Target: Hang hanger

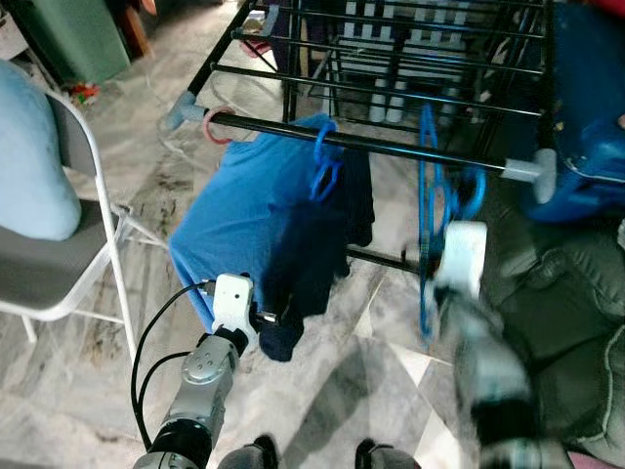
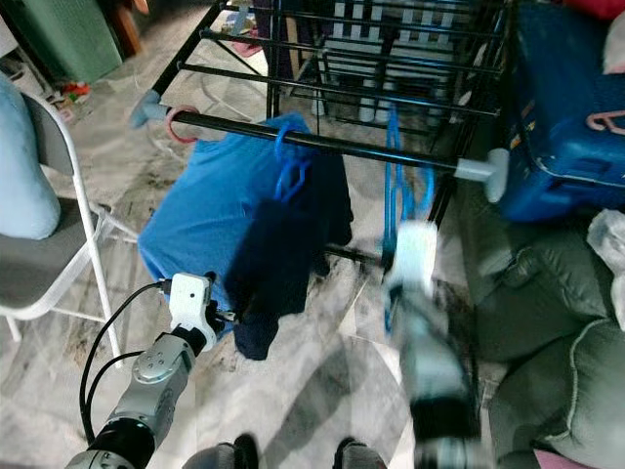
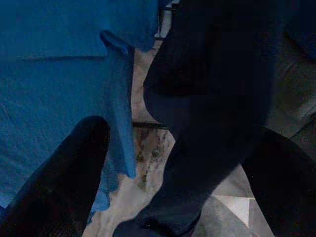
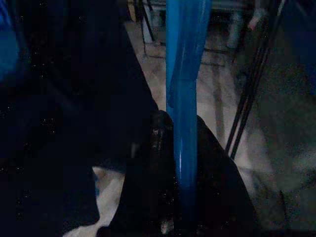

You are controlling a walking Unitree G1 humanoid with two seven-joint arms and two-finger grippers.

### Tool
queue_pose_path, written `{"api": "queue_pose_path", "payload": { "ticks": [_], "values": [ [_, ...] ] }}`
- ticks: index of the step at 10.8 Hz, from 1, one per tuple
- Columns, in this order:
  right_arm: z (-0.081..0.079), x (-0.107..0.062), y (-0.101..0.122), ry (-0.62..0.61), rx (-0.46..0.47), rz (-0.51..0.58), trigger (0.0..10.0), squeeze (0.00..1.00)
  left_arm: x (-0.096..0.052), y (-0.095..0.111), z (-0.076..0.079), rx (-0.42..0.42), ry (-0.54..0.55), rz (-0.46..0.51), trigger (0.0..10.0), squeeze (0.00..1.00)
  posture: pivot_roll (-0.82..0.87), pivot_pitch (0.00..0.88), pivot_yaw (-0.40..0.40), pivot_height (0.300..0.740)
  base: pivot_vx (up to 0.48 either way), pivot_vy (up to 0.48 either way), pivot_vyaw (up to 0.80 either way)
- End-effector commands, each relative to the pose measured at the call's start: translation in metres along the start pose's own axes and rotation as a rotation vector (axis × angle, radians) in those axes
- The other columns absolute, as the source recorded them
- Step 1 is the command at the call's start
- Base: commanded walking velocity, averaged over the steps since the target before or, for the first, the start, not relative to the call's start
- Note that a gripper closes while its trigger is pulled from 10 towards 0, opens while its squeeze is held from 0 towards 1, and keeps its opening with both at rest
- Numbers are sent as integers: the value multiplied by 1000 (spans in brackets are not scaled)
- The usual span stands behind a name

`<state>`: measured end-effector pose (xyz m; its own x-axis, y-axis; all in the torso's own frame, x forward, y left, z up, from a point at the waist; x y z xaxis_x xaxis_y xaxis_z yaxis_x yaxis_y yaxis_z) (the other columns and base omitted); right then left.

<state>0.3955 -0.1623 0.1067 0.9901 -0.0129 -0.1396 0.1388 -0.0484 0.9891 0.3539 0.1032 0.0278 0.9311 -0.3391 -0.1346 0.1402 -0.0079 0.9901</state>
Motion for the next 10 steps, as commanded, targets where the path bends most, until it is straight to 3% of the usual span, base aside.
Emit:
{"api": "queue_pose_path", "payload": {
  "ticks": [1,4,8,10],
  "values": [
    [-2,1,-6,9,0,-26,10000,0,-2,-2,-2,6,-7,-11,10000,0,-108,164,81,740,0,0,0],
    [-2,22,3,13,-22,-70,10000,0,-5,-4,-6,6,10,-17,10000,0,-86,163,78,740,0,0,0],
    [17,41,4,-61,63,-145,10000,0,-6,-4,-8,0,8,-23,10000,0,-63,168,86,740,0,0,0],
    [12,39,-19,-54,102,-240,10000,0,-8,-5,-10,-1,17,-25,10000,0,-41,167,79,740,0,0,0]
  ]
}}
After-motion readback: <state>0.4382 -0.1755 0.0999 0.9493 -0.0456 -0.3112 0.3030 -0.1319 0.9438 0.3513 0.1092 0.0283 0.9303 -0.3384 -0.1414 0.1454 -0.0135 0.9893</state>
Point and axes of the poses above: a point about 5 cm out from each wrist's last joint towards the gripper, its own x axis pointing out of the wrist towards the gripper, its own y axis along the axis of the wrist's last joint, z = x × y, the point moved 6 cm from there along x, pointing out of the wrist towards the gripper, and after that the axes turned 2 degrees about x, right-handed, at the moved point
